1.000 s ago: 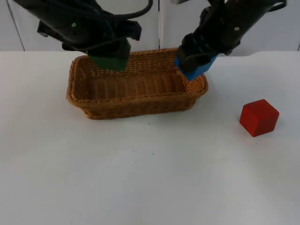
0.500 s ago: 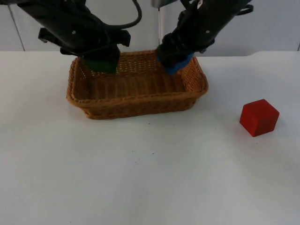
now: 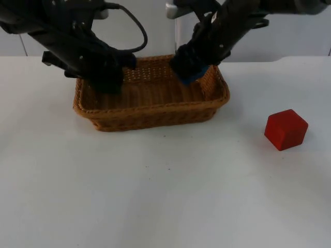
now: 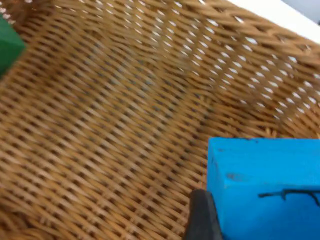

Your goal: Pick up one cube with each hand and place exactly two cubes into the same basket, leaving the remaining cube outside.

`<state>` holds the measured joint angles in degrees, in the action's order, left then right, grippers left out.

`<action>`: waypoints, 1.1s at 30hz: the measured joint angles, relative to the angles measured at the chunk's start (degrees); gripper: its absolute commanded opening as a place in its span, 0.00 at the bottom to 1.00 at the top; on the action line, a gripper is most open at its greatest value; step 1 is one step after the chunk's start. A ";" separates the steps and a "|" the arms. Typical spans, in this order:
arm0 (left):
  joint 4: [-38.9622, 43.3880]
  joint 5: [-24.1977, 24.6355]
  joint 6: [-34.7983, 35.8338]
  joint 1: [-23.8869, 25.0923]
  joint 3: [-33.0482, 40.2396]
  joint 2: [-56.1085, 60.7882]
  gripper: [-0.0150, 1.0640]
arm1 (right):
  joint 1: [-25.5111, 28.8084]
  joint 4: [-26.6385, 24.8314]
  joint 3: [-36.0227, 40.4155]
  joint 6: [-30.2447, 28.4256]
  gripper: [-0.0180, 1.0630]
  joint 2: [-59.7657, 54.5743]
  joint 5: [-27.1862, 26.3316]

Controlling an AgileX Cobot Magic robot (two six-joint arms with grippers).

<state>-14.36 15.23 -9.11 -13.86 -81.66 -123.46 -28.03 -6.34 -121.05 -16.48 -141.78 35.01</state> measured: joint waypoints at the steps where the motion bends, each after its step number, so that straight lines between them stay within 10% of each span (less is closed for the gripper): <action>1: -0.42 -0.71 0.00 0.00 0.00 -0.58 0.02 | 0.29 0.00 0.00 0.26 0.02 -0.36 0.00; 16: -1.56 -1.96 0.00 0.00 -0.09 -2.64 0.15 | 0.45 -0.13 0.00 0.38 0.04 -2.51 -0.47; 24: -2.77 -1.96 0.00 0.00 -0.09 -2.78 0.63 | 0.45 -0.13 -0.27 0.38 0.50 -2.51 -0.71; 33: -3.84 -0.88 -0.10 0.00 -0.09 -2.78 0.69 | 0.45 -0.13 -0.27 0.38 0.73 -1.74 -1.16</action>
<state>-18.20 14.34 -9.21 -13.86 -81.75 -126.24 -27.58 -6.47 -121.32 -16.10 -143.52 33.85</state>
